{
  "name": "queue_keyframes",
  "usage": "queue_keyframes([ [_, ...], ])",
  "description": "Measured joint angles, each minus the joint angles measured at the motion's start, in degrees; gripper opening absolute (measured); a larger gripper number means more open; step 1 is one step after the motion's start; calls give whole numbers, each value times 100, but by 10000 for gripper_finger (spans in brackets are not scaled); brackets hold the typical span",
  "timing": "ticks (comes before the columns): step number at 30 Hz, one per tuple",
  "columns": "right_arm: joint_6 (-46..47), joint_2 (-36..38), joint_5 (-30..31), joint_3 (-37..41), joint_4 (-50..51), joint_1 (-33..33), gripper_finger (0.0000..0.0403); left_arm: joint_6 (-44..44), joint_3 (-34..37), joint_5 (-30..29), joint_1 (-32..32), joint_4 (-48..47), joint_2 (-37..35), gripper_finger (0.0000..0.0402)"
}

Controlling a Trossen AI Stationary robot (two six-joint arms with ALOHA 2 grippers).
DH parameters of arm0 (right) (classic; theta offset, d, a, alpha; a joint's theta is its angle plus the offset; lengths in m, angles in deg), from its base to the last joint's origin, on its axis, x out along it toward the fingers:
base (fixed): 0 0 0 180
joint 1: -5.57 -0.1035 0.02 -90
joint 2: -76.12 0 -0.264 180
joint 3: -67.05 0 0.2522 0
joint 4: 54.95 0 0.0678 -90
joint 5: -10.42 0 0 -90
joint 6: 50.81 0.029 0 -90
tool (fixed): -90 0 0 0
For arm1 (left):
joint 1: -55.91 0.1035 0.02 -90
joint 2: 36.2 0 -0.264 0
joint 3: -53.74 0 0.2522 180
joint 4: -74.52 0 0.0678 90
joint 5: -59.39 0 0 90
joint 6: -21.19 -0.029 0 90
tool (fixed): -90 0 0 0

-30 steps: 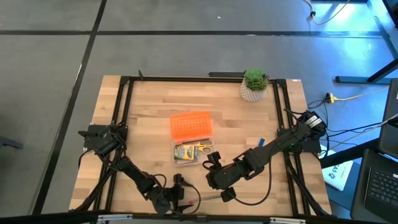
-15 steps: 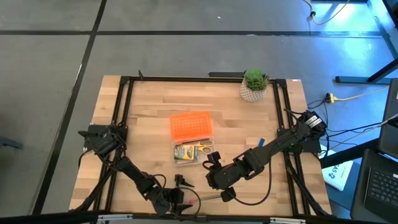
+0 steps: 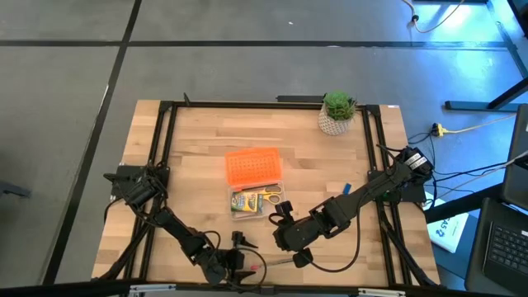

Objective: Pack school essentials
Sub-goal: Put the black pencil into the supply box

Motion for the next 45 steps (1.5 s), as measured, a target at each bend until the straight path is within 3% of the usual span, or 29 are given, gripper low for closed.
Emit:
queue_keyframes([
  [29, 2, 0, 0, 0, -2, 0, 110, 313, 0, 83, 43, -66, -7, 392],
  [45, 2, 0, 0, 0, -2, 0, 110, 328, -2, 43, 29, -66, 2, 303],
])
